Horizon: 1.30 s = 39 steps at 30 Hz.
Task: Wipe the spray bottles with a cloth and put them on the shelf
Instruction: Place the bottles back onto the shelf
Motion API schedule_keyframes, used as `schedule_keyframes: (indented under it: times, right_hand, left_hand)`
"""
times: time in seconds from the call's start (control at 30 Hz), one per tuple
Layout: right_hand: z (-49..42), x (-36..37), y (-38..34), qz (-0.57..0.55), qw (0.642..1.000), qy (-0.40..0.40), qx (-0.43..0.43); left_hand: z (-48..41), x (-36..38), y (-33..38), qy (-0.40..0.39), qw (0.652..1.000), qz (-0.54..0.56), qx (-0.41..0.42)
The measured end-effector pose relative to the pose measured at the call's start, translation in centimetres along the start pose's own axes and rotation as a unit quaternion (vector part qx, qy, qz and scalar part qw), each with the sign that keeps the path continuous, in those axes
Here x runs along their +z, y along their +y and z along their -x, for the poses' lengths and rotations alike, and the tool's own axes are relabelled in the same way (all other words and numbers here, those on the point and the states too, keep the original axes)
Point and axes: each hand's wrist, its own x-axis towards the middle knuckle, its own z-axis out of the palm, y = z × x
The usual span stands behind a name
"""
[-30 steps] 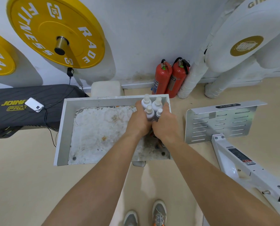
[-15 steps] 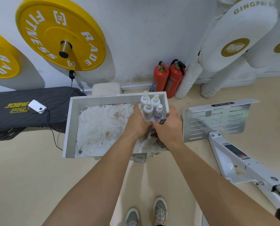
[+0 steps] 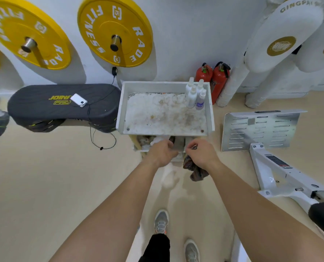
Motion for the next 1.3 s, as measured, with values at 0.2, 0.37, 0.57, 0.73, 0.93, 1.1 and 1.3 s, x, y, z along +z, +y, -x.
schedule_keyframes:
  times: [0.2,0.37,0.57,0.73,0.93,1.1,1.3]
  right_hand:
    - [6.8,6.8,2.6,0.027,0.995,-0.094,-0.035]
    - [11.6,13.3,5.7,0.039,0.987,-0.153,-0.034]
    - [13.4,23.5,10.1,0.066,0.971,-0.226,-0.031]
    - [11.6,34.1,14.5,0.082,0.963,-0.256,-0.012]
    - [7.0,51.1,20.9,0.088,0.959,-0.270,0.007]
    - [3.3,62.0,27.0,0.114,0.953,-0.280,0.009]
    - [0.2,69.8,31.4,0.154,0.949,-0.252,-0.105]
  left_hand:
    - [8.6,5.7,-8.5,0.031,0.995,0.028,-0.093]
    - [14.1,12.1,-15.2,0.010,0.988,0.058,-0.145]
    - [17.0,18.5,-25.1,-0.013,0.971,0.095,-0.217]
    - [15.4,22.1,-35.5,-0.019,0.962,0.094,-0.257]
    - [9.1,27.0,-52.5,0.032,0.951,0.100,-0.292]
    - [2.5,31.4,-64.1,0.124,0.926,0.179,-0.308]
    - [-5.0,35.3,-69.8,0.172,0.834,0.428,-0.302]
